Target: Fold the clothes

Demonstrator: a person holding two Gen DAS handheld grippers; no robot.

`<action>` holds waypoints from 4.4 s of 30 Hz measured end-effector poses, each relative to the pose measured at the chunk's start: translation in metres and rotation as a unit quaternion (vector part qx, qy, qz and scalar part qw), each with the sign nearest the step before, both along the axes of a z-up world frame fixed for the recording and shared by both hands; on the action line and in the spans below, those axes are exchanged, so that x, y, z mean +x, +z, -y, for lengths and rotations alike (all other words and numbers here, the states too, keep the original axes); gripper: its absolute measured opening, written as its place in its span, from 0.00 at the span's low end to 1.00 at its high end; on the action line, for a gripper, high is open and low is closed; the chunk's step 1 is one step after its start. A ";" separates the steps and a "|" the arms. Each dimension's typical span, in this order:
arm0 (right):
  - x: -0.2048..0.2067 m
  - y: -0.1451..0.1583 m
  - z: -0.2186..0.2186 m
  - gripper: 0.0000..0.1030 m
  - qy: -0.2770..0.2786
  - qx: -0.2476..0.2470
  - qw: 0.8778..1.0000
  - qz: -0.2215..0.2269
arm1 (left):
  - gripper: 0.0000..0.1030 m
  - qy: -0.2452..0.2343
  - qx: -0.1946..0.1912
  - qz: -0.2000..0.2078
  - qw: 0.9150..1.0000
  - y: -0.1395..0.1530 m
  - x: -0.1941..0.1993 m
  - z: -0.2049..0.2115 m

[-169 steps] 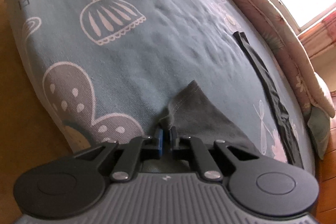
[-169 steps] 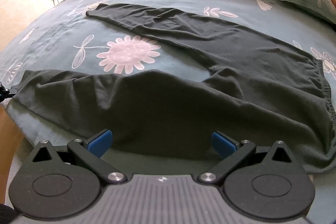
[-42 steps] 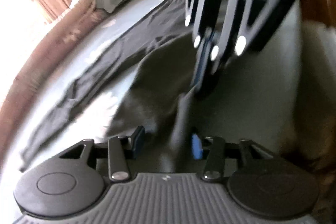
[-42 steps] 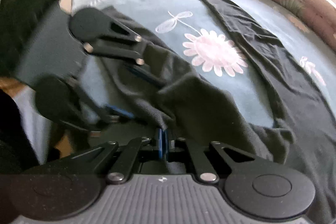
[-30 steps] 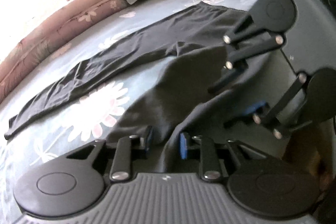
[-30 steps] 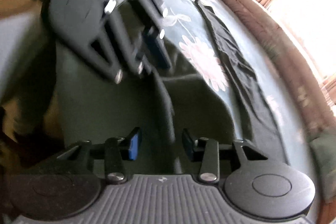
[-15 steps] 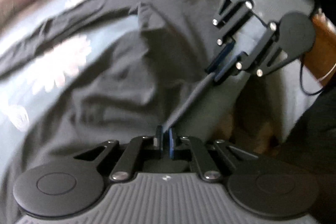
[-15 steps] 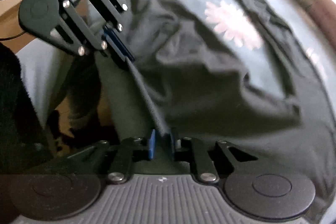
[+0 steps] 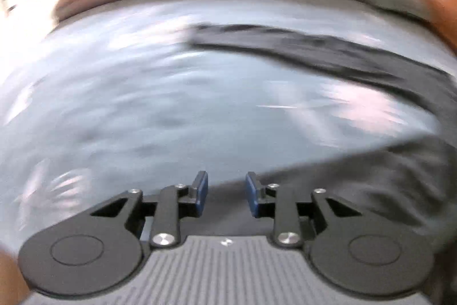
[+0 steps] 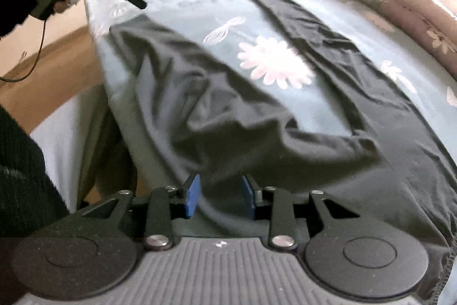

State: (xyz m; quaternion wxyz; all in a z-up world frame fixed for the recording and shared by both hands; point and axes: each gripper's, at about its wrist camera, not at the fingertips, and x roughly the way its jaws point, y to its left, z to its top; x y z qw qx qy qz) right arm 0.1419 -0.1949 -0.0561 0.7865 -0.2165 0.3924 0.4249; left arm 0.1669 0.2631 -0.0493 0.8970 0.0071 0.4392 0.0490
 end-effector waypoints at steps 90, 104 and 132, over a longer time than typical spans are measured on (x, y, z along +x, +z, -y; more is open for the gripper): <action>0.006 -0.033 -0.137 0.45 0.170 0.001 0.982 0.081 | 0.27 0.179 -0.215 0.011 0.960 -0.050 -0.093 -0.057; -0.004 -0.029 -0.126 0.49 0.143 0.002 0.987 0.076 | 0.05 0.262 -0.278 0.039 0.923 -0.073 -0.094 -0.071; -0.031 -0.034 -0.230 0.51 0.284 0.010 0.950 0.129 | 0.31 0.301 -0.407 0.046 0.861 -0.087 -0.117 -0.094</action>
